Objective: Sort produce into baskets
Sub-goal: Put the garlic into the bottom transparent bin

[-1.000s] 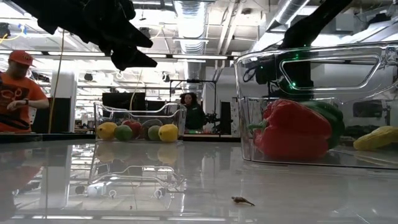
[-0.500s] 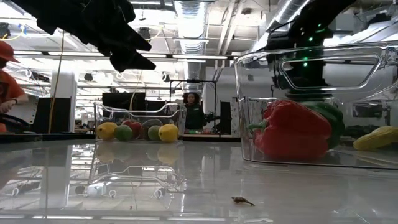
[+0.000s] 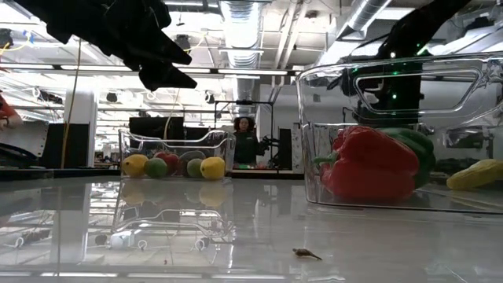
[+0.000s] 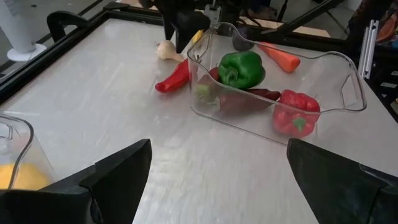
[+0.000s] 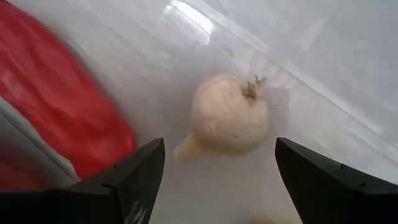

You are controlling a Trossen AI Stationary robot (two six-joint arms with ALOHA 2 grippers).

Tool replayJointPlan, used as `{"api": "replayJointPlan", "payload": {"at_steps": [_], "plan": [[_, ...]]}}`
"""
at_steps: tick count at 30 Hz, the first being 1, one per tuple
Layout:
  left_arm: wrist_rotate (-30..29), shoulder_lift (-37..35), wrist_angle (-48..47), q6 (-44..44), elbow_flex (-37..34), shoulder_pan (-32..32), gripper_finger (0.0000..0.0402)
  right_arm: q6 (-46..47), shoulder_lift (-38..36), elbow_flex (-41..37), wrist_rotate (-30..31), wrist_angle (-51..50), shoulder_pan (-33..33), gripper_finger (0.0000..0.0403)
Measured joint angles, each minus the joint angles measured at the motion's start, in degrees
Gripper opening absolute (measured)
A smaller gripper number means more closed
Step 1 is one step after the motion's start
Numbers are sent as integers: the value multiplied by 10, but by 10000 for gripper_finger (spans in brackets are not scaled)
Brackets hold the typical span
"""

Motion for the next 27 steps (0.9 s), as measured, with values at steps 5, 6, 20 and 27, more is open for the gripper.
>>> {"api": "replayJointPlan", "payload": {"at_steps": [5,6,20,27], "plan": [[0,0,3,1,0,0,361,-12,23,-5,1,48,0,330],[0,0,3,1,0,0,361,-14,29,-5,1,56,0,330],[0,0,4,1,0,0,361,-55,89,7,17,61,12,251],[0,0,4,1,0,0,361,-75,57,46,30,38,22,197]]}}
